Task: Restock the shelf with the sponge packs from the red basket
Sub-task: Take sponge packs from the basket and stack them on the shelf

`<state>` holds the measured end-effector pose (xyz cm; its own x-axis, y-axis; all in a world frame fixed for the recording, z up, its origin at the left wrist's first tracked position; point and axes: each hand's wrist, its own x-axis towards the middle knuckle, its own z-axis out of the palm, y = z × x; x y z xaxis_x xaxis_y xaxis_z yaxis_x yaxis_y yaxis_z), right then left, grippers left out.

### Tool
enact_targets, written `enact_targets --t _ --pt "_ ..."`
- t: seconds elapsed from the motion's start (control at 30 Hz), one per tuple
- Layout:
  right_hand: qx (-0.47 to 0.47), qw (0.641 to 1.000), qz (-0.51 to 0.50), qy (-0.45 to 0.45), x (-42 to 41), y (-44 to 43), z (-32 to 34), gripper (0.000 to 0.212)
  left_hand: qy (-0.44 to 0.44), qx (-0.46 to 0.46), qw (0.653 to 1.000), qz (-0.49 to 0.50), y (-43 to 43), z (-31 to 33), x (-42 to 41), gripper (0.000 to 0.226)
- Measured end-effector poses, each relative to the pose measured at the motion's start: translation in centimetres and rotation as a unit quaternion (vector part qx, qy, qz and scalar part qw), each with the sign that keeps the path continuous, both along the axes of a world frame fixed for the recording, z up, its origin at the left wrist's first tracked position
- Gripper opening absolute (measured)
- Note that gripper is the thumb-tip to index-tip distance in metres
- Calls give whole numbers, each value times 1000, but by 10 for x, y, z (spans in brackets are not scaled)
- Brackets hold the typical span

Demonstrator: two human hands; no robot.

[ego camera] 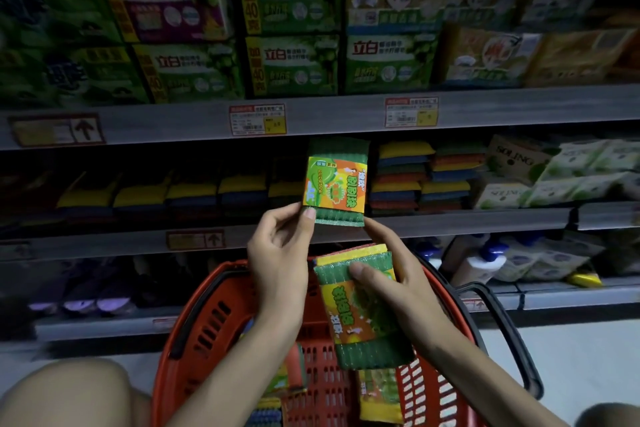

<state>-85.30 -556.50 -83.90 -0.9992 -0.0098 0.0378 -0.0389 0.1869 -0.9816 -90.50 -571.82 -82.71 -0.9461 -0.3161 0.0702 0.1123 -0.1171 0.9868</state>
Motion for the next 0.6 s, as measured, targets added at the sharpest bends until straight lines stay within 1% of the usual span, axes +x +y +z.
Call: enact_targets --t 0.17,0.3,0.43,0.6 --pt "-22 999 -20 20 -13 -3 0 80 6 -24 1000 -19 11 0 -8 28" --pt "-17 998 -41 35 -24 -1 -2 81 -1 -50 999 -22 16 -7 -15 26" --pt "-44 997 -35 46 -31 1 1 79 -6 -48 998 -41 19 -8 -15 33" --pt "-58 996 -35 52 -40 2 -1 82 -1 -44 998 -55 22 -9 -18 38"
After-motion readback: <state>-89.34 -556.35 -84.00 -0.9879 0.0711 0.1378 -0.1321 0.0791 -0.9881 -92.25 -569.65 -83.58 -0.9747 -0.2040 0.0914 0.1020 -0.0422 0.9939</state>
